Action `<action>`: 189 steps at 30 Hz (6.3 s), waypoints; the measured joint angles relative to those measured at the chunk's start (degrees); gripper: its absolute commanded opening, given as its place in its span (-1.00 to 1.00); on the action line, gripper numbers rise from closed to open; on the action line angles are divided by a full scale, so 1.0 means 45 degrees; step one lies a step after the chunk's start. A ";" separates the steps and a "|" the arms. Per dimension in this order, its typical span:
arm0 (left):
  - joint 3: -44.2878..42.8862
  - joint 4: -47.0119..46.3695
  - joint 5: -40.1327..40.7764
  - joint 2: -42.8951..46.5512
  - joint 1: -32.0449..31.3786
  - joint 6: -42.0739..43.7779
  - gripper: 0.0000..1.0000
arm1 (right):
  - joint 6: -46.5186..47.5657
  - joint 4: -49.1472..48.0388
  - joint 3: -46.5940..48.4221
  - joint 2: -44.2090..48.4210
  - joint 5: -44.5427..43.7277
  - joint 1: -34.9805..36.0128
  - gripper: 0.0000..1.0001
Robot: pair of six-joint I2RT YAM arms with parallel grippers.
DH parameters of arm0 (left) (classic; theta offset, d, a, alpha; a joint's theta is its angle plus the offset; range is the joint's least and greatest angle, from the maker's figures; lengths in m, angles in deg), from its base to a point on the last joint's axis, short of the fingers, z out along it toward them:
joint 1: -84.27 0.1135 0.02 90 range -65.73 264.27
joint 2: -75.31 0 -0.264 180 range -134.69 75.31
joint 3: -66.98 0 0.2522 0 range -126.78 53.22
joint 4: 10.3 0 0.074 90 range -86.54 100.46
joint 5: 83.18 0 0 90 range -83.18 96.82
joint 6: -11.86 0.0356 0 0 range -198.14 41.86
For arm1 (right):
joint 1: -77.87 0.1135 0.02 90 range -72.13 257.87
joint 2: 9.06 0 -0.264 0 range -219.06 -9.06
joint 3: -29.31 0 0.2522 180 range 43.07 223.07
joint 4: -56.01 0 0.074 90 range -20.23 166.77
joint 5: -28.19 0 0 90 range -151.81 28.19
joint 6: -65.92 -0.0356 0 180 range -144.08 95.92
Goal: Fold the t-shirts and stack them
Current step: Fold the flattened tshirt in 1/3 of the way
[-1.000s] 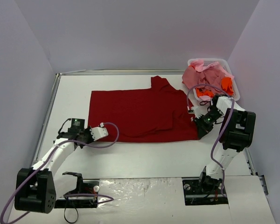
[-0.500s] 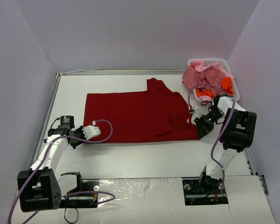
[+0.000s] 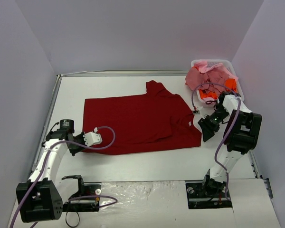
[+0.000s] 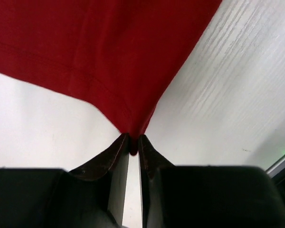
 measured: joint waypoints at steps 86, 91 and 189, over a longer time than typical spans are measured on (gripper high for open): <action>-0.0117 -0.6679 -0.1583 -0.1151 0.0418 -0.9447 -0.74 | -0.5974 -1.0477 -0.7198 0.8981 0.0155 0.8451 0.88; -0.0117 -0.6679 -0.1583 -0.1287 0.0418 -0.9442 -0.74 | -0.6518 -1.0457 -0.6873 0.8315 0.0408 0.8374 0.97; -0.0355 -0.6562 -0.1967 -0.2074 0.0427 -0.9437 -0.74 | -0.5178 -0.6985 -0.1564 0.0359 0.0646 0.6849 -0.63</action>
